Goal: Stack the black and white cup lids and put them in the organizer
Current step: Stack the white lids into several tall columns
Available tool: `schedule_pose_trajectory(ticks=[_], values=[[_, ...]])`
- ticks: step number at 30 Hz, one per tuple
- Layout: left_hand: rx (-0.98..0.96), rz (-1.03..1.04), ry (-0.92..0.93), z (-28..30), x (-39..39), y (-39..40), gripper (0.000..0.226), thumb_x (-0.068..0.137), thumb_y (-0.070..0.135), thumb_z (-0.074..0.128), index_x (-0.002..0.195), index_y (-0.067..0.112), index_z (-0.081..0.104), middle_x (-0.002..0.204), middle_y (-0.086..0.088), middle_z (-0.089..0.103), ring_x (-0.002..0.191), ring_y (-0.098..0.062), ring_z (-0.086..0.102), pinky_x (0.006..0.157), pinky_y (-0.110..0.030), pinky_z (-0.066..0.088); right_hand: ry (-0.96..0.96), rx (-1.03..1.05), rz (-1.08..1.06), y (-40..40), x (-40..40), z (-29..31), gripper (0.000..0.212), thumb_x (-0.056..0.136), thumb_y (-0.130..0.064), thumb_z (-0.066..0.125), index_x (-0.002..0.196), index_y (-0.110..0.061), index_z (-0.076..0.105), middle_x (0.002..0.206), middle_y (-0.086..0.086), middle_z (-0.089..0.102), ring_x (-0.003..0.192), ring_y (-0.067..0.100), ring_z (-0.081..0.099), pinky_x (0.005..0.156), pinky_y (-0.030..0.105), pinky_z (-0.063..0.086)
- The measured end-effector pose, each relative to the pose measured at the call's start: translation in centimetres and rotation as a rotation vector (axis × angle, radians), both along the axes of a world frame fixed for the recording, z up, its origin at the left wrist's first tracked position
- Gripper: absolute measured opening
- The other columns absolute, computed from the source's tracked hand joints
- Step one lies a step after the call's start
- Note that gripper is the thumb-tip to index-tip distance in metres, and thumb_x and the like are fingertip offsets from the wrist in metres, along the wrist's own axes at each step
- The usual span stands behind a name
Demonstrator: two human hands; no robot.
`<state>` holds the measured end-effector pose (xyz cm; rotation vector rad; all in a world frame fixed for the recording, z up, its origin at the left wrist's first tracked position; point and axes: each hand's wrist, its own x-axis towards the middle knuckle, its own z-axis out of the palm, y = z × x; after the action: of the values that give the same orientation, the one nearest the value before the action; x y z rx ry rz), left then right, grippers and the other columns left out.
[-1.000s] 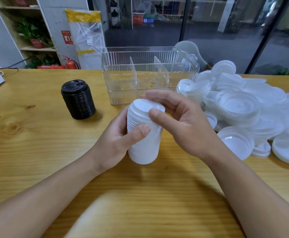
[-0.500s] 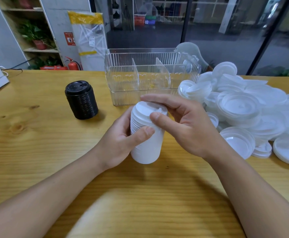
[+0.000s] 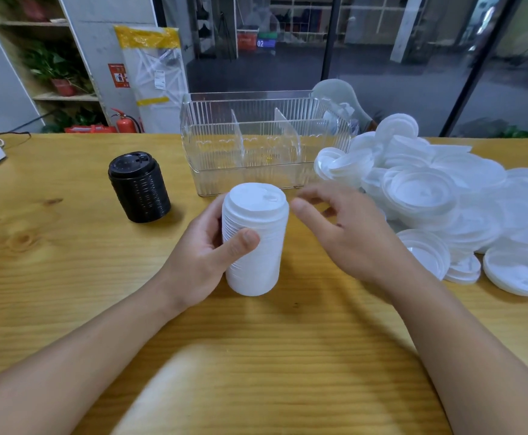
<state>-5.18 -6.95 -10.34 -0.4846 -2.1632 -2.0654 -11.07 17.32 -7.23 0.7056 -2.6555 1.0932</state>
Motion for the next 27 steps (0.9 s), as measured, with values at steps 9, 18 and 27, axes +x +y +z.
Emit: schedule_pose_trajectory(ticks=[9, 18, 27], values=[[-0.007, 0.061, 0.001, -0.3, -0.2, 0.0, 0.093, 0.082, 0.079, 0.079, 0.152, 0.023, 0.055, 0.143, -0.002, 0.069, 0.133, -0.023, 0.067, 0.102, -0.033, 0.058, 0.315, 0.524, -0.372, 1.6, 0.1, -1.6, 0.028, 0.103, -0.043, 0.062, 0.11, -0.019, 0.075, 0.111, 0.001, 0.071, 0.106, 0.03, 0.061, 0.094, 0.046, 0.047], [-0.052, 0.079, 0.001, 0.4, -0.6, 1.7, 0.066, 0.089, 0.058, 0.071, 0.147, 0.031, 0.056, 0.137, 0.008, 0.071, 0.127, -0.015, 0.068, 0.101, -0.034, 0.056, 0.383, 0.715, -0.41, 4.2, 1.6, -4.0, 0.027, 0.065, 0.002, 0.069, 0.087, -0.014, 0.067, 0.06, -0.002, 0.055, 0.076, 0.029, 0.049, 0.075, 0.041, 0.029], [0.014, 0.125, 0.02, 0.6, -0.8, 4.9, 0.063, 0.088, 0.053, 0.074, 0.142, 0.024, 0.06, 0.13, 0.005, 0.074, 0.118, -0.013, 0.071, 0.091, -0.027, 0.057, 0.389, 0.441, -0.359, 4.5, 0.9, -4.8, 0.026, 0.083, -0.004, 0.07, 0.098, -0.025, 0.073, 0.083, -0.009, 0.069, 0.083, 0.021, 0.05, 0.08, 0.037, 0.026]])
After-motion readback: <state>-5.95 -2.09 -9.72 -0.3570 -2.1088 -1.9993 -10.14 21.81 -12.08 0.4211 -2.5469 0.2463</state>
